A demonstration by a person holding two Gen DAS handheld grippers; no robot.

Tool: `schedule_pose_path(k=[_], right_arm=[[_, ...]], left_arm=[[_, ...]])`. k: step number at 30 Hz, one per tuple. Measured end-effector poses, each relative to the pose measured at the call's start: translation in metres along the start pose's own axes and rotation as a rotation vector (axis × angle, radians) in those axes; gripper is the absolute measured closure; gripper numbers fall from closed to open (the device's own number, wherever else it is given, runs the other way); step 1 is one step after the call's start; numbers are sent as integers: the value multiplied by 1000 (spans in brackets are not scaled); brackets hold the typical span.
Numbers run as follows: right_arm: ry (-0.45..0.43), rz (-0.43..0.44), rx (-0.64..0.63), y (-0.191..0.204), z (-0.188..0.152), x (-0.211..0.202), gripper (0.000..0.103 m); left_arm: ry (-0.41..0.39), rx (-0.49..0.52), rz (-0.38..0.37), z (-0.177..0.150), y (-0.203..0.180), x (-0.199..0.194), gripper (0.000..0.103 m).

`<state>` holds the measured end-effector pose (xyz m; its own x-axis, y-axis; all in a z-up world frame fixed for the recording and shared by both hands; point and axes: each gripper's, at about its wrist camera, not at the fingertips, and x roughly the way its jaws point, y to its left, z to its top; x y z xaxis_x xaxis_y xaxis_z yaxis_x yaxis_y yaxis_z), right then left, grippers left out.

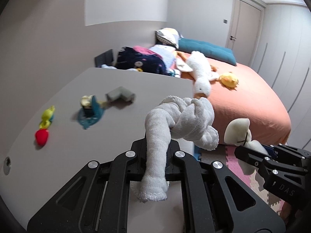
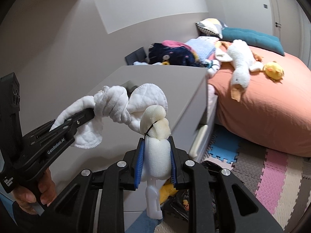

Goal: Collect trash
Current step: 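Carry the towel and white toy over the black bin, then open both tools to drop the towel and white toy into the bin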

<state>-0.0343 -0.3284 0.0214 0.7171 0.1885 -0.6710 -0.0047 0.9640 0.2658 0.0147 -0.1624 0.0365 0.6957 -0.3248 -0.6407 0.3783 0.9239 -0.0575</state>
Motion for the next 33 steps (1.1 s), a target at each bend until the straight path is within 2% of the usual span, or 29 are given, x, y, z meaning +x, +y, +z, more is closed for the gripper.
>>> schedule_pose_path(k=[12,13,14,15,16,17,18,24,33], right_arm=[[-52,-101,113,-62,-2,-34,76],[-56,-116,120,-66,-2,-37,72],[-60,-127,126,-69,-2,-39,62],[-73,-153,144,-74,-2,-43,54],[-91,-173,163,-79,-3,-47,39],[-106,-188,178,-83,-4,-50,29],[-124,-213,200,-89,-5,-54,28],[-143,-238,265,-112,-5,-63,28],[-134,-228,264,-111,-3,-56,28]], left_arm=[[73,147,-114,-11,-73,18,94],[89,171,-142,-13,-80,20,92],[103,193,-162,-15,-85,21,89],[115,218,-170,-17,-92,22,84],[124,246,-166,-18,-98,24,59],[124,264,-153,-20,-102,25,22],[101,287,-129,-22,-107,24,12],[77,327,-117,-23,-114,23,10],[67,321,-82,-21,-105,23,10]])
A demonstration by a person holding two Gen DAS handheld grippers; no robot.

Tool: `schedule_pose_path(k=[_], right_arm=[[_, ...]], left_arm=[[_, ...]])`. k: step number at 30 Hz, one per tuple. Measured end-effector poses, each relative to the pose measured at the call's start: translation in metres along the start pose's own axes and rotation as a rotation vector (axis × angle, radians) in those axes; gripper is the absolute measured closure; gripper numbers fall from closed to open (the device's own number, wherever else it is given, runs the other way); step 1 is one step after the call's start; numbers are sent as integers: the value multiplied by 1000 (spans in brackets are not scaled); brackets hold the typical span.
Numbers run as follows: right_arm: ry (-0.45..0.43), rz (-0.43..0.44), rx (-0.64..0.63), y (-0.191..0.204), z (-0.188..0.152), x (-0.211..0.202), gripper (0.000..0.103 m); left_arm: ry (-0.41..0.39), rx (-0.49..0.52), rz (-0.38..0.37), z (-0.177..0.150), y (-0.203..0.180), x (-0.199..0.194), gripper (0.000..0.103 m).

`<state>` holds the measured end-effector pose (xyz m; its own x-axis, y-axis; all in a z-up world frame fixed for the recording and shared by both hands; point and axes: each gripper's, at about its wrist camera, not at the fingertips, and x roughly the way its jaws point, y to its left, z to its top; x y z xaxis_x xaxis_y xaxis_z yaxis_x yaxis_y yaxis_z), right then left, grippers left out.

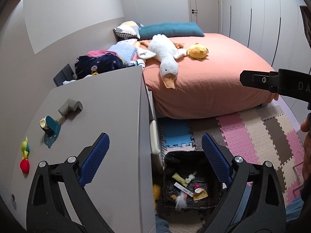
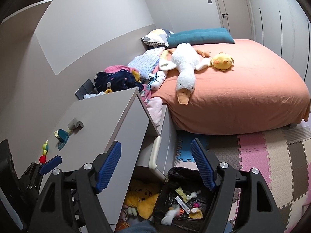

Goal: Collect trash
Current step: 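Open both tools to drop the towel and white toy into the bin, then move both tools back over the table toward the red heart and grey corner guard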

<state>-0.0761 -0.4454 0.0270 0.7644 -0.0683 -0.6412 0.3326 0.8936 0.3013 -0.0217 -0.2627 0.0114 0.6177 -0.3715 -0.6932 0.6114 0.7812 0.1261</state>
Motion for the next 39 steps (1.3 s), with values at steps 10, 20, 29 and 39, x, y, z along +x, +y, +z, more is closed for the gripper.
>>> schedule_pose_path(k=[10,20,29,39], right_arm=[[32,27,-48,29,-4,18,28],[59,102,-137,78,-11,37,28],[104,164,-207,128,-17,62,28],[166,214,-276,175,-23,98,28]], left_arm=[[10,-55,31,-11,26,0,10],[14,-132,108,-25,76,-9,10],[26,-215,168,-44,124,-14,10],[43,-311,245,-66,179,-14,10]])
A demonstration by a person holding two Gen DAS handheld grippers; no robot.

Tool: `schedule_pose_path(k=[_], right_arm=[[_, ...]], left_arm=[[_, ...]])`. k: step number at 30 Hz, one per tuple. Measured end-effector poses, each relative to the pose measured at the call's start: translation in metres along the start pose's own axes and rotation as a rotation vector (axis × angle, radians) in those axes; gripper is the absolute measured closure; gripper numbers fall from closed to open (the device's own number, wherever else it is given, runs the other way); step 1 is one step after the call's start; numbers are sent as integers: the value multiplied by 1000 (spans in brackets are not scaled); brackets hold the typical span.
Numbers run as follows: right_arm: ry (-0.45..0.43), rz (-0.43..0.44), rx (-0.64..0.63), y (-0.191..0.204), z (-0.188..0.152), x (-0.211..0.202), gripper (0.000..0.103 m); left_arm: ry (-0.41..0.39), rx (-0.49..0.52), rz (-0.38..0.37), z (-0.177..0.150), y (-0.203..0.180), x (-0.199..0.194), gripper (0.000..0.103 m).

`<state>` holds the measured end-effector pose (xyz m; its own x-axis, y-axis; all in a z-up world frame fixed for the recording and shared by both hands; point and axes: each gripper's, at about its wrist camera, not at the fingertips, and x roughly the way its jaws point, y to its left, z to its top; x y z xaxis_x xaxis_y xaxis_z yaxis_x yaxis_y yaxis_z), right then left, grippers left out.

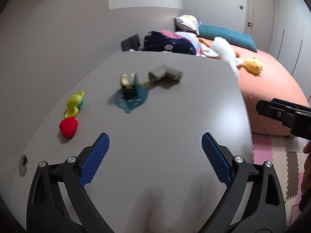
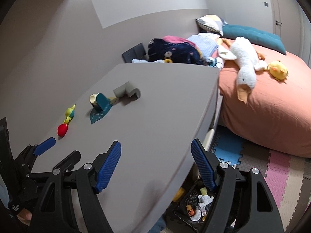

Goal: Collect trash
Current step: 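Move both tools back over the table toward the red heart and grey corner guard, then grasp the red heart with the left tool while the right tool grasps the grey corner guard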

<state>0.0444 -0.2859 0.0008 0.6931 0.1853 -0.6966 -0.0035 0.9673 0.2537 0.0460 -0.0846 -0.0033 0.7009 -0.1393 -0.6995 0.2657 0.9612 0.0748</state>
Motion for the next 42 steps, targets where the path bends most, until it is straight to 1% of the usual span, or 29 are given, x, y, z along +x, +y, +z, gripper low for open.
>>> schedule_pose_path(k=[4,12,21,30,31,34,38,42], right_arm=[[19,21,-42,16,7,18,28],[50,35,-102,40,22,53,28],[92,40,-140,58,43,95,28],[114,22,-175,67,61,126,28],[115,21,-179,67,64,130,28],[129,23,-196,72,73,144,22],[135,-11,-240,81,84,162,22],[137,-27,-256,86,96,176,22]], left_arm=[[-1,-21,16,-1,18,5,10],[6,-78,55,3,55,18,10],[36,-202,108,6,107,35,10],[70,-307,152,10,146,53,10],[73,-312,154,11,149,55,12],[95,-321,163,11,156,62,19],[120,-322,164,11,162,72,28],[135,-311,160,10,163,79,31]])
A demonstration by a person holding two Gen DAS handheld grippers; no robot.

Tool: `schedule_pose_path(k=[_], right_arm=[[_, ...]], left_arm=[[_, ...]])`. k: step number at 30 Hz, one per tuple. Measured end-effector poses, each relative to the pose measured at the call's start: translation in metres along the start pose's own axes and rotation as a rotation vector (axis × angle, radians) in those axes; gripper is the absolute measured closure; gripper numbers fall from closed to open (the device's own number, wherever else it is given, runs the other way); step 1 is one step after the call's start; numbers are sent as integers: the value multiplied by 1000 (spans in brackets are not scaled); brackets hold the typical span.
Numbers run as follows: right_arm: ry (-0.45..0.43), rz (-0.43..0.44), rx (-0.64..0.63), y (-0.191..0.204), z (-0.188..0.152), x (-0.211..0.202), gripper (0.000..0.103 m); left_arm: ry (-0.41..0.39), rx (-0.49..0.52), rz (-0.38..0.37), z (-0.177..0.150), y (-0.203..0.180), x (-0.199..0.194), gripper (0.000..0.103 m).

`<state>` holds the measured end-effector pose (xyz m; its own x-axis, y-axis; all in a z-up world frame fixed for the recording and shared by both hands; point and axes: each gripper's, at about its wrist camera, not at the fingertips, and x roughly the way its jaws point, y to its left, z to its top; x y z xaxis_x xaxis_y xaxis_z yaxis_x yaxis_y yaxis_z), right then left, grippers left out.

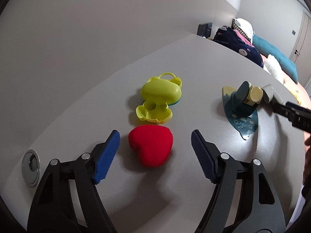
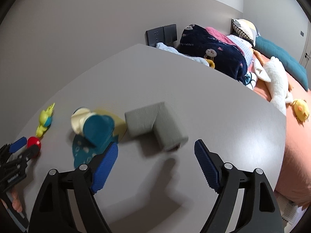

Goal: Collect trash
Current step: 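Grasp the red heart with the left tool while the right tool grasps the grey corner guard, then carry the red heart and grey corner guard over the black bin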

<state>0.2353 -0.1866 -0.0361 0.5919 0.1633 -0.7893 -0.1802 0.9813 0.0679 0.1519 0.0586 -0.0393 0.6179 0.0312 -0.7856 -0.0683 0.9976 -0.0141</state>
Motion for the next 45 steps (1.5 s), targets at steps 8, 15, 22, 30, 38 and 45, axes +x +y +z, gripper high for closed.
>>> schedule_pose_path(k=[8,15,22,30,38,45], right_arm=[[37,-11,-22,2,19,28,22],[49,-3,-36,3,19,40,30],[41,11,-20,1,12,33,36],[40,24,9,-8,-3,10,38],[12,46,46,-21,-24,-32,38],[-23,52,68,-28,-48,-77,38]], left_arm=[[28,17,0,2,1,11,46],[32,25,-7,2,5,13,56],[0,12,1,0,4,8,56],[-12,7,-23,-4,-4,-6,56],[-30,32,-64,-18,-29,-31,56],[-46,68,-94,-33,-54,-57,56]])
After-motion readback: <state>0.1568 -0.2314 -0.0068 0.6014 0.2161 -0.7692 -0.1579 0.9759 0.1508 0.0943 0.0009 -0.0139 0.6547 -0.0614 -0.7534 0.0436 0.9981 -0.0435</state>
